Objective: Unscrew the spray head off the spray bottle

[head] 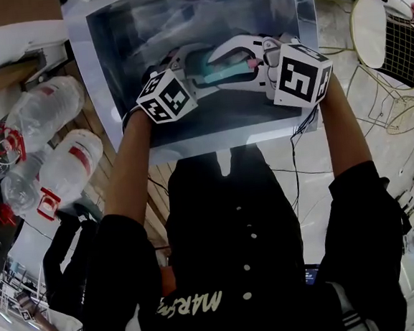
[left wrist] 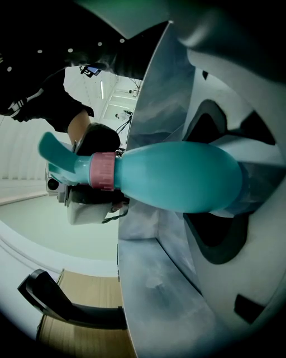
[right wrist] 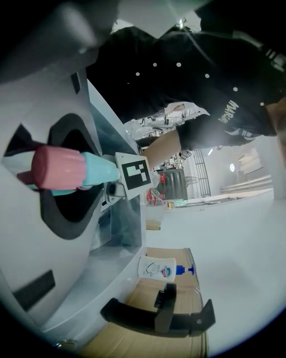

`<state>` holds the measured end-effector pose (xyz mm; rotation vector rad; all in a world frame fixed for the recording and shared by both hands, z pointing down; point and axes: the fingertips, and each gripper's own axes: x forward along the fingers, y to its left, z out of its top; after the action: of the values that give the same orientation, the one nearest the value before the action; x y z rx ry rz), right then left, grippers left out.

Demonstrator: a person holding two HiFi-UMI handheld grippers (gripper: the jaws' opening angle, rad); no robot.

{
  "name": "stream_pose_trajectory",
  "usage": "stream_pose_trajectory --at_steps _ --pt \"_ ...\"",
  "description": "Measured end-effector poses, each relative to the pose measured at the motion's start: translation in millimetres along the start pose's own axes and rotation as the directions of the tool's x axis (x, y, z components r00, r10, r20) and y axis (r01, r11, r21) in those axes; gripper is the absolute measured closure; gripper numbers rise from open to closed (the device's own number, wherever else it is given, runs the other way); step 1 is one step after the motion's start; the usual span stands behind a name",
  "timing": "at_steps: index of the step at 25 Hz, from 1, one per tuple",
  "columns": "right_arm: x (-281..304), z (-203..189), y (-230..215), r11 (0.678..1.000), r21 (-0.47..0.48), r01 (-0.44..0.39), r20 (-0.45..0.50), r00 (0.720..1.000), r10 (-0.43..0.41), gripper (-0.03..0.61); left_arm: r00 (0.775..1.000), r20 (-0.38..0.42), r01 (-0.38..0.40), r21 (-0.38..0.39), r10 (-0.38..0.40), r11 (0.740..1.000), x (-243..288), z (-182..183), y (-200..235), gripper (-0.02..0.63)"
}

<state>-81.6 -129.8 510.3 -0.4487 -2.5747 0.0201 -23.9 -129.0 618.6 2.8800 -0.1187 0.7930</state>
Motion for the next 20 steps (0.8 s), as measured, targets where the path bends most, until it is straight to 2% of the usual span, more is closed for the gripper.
stream_pose_trajectory --at_steps 6,10,14,17,20 --pt "-2 -2 9 0.990 -0.052 -0.129 -0.013 0.992 0.128 0.419 0.992 -0.025 0.125 0.071 -0.124 0.990 3 1 -7 0.229" --pt "-5 0 9 0.982 -0.056 -0.178 0.011 0.984 0.179 0.420 0.984 -0.027 0.181 0.085 -0.179 0.980 3 2 -8 0.229" --pt "-4 2 11 0.973 0.012 -0.229 0.065 0.971 0.228 0.420 0.963 -0.020 0.269 0.075 -0.269 0.960 -2 0 -16 0.229" --pt "-7 7 14 0.969 -0.007 -0.247 0.071 0.966 0.247 0.419 0.952 -0.034 0.307 0.114 -0.305 0.945 -2 0 -20 0.229" --pt "-10 12 10 0.975 -0.011 -0.222 0.096 0.970 0.222 0.420 0.947 -0.033 0.322 0.125 -0.321 0.938 -5 -3 -21 0.229"
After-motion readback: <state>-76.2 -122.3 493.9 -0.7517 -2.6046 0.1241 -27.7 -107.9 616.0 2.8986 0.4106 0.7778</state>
